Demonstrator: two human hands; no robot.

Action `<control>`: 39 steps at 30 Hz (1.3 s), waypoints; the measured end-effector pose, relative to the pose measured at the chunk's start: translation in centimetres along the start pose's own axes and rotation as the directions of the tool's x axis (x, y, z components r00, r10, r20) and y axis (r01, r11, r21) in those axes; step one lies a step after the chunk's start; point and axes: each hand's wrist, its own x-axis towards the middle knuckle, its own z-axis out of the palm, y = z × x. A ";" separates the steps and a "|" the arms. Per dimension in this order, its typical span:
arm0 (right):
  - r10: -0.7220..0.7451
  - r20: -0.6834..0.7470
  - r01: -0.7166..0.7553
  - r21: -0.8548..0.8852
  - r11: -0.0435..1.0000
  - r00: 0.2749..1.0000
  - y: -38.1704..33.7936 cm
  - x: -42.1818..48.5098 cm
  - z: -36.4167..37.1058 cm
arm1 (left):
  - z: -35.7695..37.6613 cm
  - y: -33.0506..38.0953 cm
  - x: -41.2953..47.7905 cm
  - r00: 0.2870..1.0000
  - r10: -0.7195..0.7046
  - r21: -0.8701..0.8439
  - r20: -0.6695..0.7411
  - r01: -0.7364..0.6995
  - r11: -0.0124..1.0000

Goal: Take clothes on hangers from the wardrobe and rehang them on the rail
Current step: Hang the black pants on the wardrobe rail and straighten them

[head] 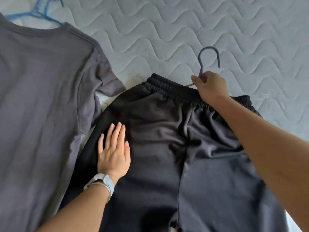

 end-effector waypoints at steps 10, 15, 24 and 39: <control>-0.140 0.054 0.122 0.249 0.961 0.989 -6.3 -15.2 -12.2 | -13.3 2.0 -3.1 0.966 0.145 -0.415 0.213 -0.045 0.909; -0.154 0.240 -0.007 0.560 0.828 0.958 -10.8 -25.7 -18.2 | -25.3 8.4 -11.6 0.931 0.285 -0.611 -0.230 -0.366 0.702; -0.373 0.320 -0.076 0.838 0.541 0.871 -22.3 -42.7 -27.8 | -48.7 11.7 -26.0 0.911 0.328 -0.656 -0.250 -0.408 0.635; -0.928 0.219 0.436 0.834 0.339 0.302 -42.8 -71.2 -23.7 | -66.2 -6.4 -50.9 0.868 -0.409 -0.639 -0.283 0.147 0.755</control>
